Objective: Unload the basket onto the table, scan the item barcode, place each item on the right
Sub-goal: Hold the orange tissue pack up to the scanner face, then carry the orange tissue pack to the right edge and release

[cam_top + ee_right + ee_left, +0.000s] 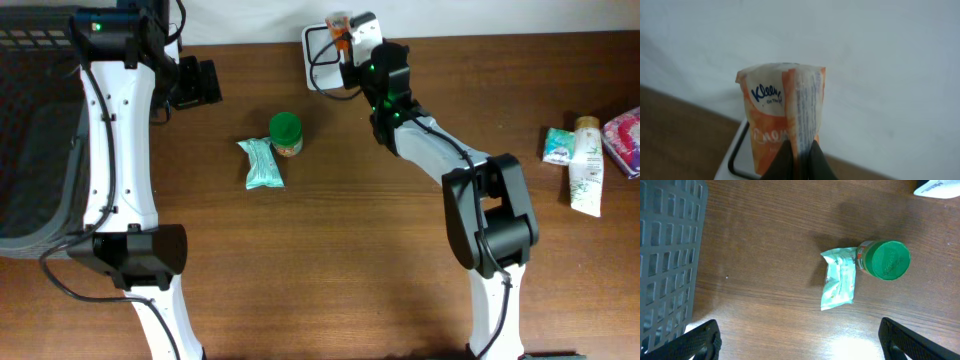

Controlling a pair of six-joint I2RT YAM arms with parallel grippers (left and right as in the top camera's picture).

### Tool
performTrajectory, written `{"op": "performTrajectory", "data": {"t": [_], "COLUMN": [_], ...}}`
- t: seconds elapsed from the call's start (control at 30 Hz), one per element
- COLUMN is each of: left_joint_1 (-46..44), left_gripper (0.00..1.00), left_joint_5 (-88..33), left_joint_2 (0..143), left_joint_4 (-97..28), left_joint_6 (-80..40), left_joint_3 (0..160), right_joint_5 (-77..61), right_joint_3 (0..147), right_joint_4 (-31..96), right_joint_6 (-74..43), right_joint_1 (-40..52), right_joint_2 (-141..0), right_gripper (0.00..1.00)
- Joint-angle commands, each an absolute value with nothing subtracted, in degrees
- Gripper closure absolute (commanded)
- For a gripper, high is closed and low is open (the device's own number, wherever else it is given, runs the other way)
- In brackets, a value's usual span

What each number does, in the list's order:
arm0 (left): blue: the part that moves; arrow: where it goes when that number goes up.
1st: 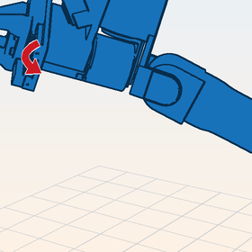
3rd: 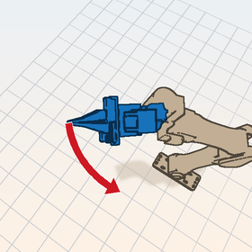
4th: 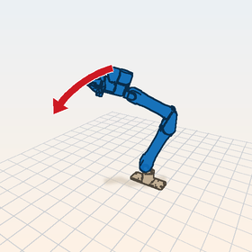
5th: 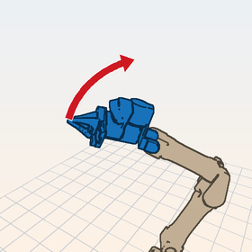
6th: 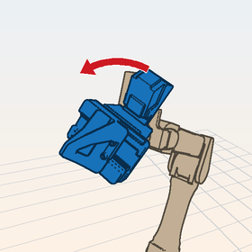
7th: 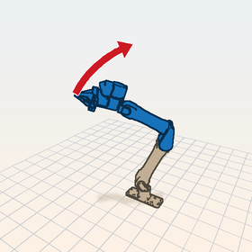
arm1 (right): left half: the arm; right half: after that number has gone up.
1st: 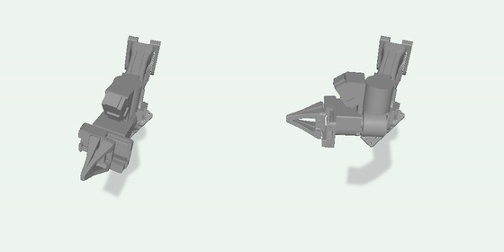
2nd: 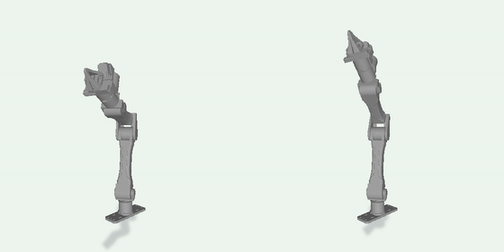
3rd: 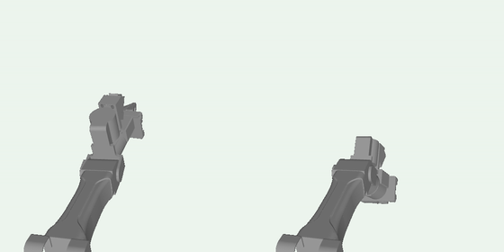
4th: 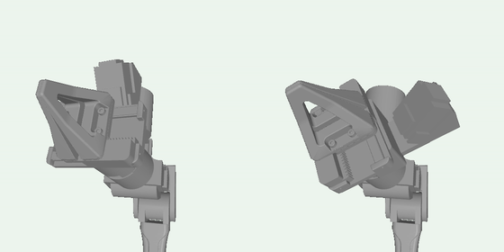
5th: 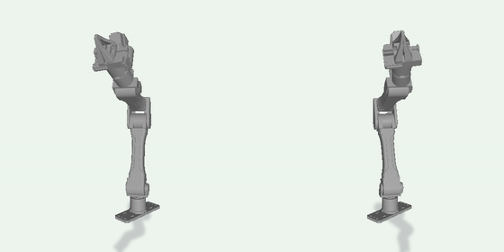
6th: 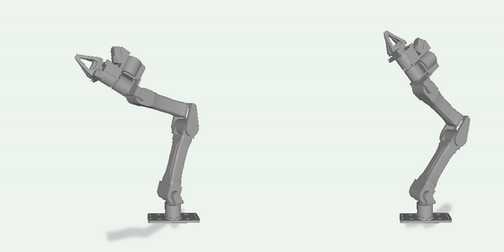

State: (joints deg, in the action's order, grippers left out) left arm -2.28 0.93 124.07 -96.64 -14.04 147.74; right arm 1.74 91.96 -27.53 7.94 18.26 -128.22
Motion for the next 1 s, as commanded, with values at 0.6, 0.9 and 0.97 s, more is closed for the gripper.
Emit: {"op": "performTrajectory", "data": {"t": [0.6, 0.9, 0.97], "left_joint_1": [-2.57, -2.55, -2.57], "left_gripper": [0.01, 0.01, 0.01], "left_joint_5": [1.3, 1.3, 1.3], "left_joint_2": [123.11, 123.11, 123.11], "left_joint_4": [-96.73, -96.73, -96.73], "left_joint_6": [-13.37, -13.37, -13.37], "left_joint_3": [148.11, 148.11, 148.11], "right_joint_5": [19.66, 20.14, 20.01], "right_joint_3": [108.86, 108.53, 108.53], "right_joint_4": [21.89, 66.26, 67.7], "right_joint_6": [-14.26, -15.33, -15.31], "right_joint_1": [5.41, -20.84, -23.75], "right_joint_2": [-123.59, -123.2, -123.2], "right_gripper": [0.96, 0.96, 0.53]}}
